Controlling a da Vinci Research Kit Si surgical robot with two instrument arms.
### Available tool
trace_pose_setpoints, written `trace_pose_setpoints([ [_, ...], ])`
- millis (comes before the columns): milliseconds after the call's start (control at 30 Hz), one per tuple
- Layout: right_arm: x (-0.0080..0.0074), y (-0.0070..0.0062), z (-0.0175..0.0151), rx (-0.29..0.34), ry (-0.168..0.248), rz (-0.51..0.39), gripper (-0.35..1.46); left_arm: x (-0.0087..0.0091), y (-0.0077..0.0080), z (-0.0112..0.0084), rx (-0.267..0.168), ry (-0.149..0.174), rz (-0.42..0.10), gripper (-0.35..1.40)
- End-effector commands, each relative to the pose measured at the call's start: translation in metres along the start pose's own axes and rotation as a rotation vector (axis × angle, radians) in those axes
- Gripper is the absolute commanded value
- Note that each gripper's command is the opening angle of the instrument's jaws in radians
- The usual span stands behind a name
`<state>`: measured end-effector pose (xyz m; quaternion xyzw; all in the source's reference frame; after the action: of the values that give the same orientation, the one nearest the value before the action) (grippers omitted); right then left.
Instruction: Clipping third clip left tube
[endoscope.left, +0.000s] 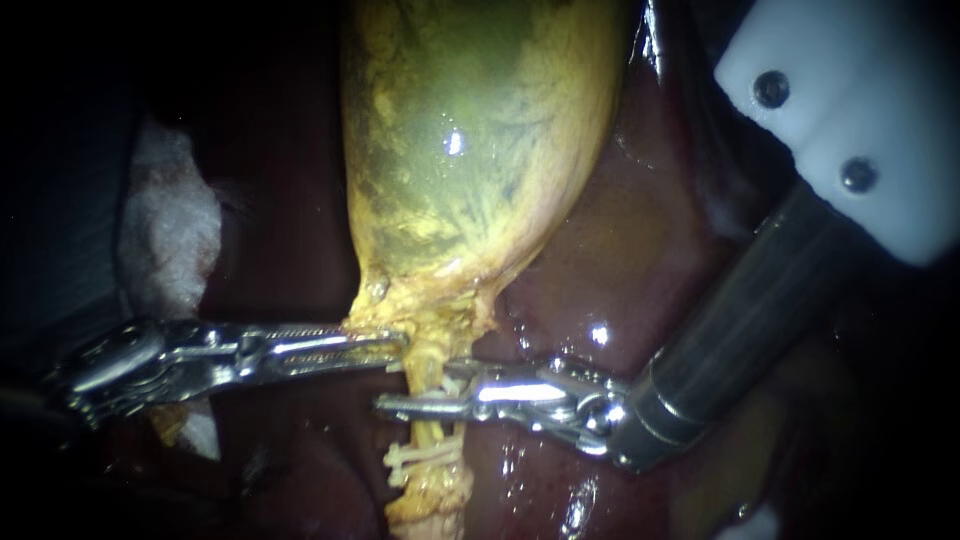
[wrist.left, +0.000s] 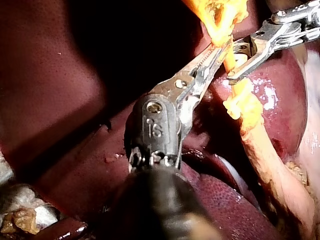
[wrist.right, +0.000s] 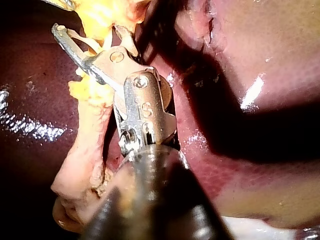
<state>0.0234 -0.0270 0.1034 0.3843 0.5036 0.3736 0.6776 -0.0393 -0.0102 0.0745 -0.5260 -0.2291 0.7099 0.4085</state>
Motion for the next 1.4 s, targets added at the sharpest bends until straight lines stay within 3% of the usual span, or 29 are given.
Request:
trace_pose_setpoints([
  [33,-0.0001,0.0000,0.0000,0.000,-0.001,0.004,0.55,0.0000,0.0000,0.0000,0.000,0.000,0.000,-0.35],
  [300,-0.0006,-0.0001,-0.0006,0.009,-0.005,0.024,0.39,0.0000,0.0000,0.0000,0.000,0.000,0.000,-0.35],
  [400,-0.0007,-0.0001,-0.0008,0.011,-0.005,0.029,0.21,0.0001,0.0000,-0.0001,0.000,0.000,0.000,-0.35],
  [500,-0.0007,-0.0001,-0.0010,0.012,-0.006,0.040,-0.11,0.0001,0.0000,-0.0001,0.000,0.000,0.000,-0.35],
  [600,-0.0007,-0.0001,-0.0012,0.011,-0.003,0.058,-0.26,0.0001,0.0000,-0.0001,0.000,0.000,0.000,-0.35],
  [1400,-0.0007,-0.0001,-0.0013,0.007,0.001,0.082,-0.34,0.0001,0.0001,-0.0001,-0.001,0.000,-0.001,-0.35],
])
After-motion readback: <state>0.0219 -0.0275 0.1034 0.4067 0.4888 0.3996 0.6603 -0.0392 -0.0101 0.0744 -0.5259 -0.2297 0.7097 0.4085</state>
